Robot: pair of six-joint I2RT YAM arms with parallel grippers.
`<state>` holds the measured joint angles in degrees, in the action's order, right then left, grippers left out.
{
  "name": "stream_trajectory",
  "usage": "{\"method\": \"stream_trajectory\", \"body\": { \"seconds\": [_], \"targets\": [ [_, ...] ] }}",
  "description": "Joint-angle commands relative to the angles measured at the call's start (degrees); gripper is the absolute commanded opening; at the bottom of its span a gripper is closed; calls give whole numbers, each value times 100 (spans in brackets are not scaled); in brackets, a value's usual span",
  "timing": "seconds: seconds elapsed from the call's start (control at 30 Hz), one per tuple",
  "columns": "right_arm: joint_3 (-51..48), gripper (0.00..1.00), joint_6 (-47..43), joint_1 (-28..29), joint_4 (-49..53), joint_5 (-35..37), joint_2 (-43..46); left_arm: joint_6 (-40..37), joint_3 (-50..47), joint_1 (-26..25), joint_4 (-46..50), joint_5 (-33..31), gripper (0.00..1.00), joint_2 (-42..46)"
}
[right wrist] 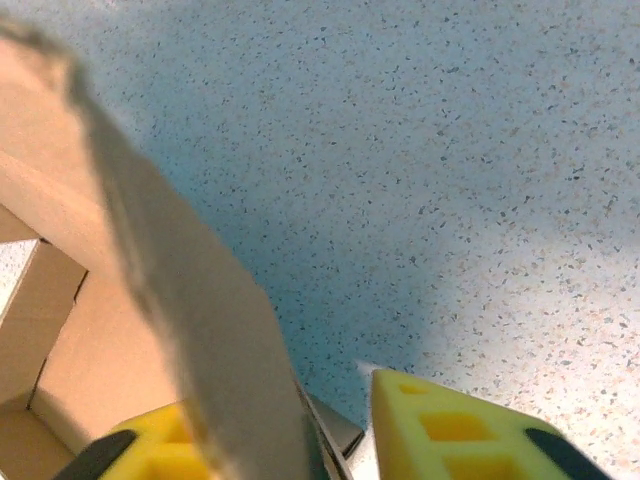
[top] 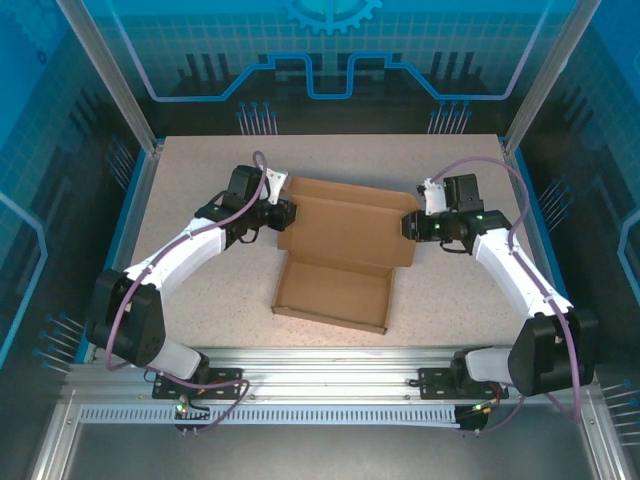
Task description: Fold the paper box
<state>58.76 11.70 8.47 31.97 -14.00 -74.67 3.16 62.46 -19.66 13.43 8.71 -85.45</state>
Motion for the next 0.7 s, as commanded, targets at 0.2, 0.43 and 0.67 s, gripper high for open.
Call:
{"method": "stream_trajectory", "body": {
  "seconds": [0.2,0.43,0.67],
  "targets": [
    [23,15,732,617,-202,794,107,580,-40,-182,196,-45,20,389],
    [11,7,1237,1060,-687,1217,71,982,-191,-249,9,-285,15,485],
    [40,6,1451,1201,-1422,1574,59,1104,-317,-258,-398,-515,16,504]
  ]
}}
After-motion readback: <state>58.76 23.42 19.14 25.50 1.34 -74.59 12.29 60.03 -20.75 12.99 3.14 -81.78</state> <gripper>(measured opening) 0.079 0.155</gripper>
